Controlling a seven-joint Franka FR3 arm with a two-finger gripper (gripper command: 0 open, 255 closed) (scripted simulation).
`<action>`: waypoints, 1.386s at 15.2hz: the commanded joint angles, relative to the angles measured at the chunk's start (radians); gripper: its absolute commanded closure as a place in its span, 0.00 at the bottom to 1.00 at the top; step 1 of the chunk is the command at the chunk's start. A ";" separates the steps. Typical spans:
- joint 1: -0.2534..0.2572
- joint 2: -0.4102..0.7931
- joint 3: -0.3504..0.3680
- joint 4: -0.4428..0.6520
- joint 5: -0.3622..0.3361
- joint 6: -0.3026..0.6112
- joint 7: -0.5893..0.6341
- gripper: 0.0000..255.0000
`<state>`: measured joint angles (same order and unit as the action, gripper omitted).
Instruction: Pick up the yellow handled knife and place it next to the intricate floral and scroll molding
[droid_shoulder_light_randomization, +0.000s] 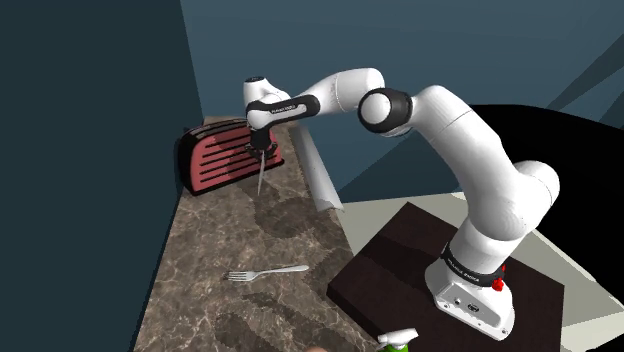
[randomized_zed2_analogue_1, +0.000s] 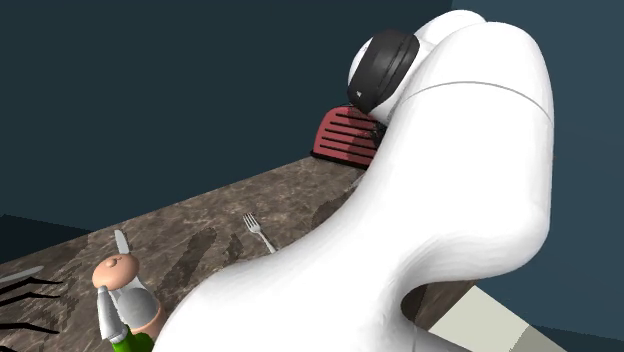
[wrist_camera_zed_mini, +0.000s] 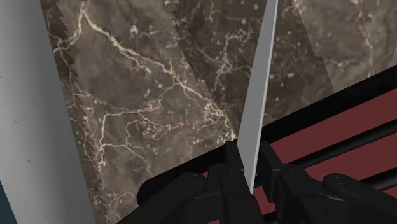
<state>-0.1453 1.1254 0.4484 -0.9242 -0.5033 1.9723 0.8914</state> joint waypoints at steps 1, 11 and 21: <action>0.036 0.165 -0.003 0.090 0.000 0.085 -0.019 1.00; -0.047 -0.020 0.030 -0.279 -0.025 0.229 0.074 0.00; 0.009 0.059 0.024 0.014 0.001 0.045 -0.007 0.00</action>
<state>-0.1350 1.1865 0.4726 -0.9124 -0.5023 2.0193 0.8861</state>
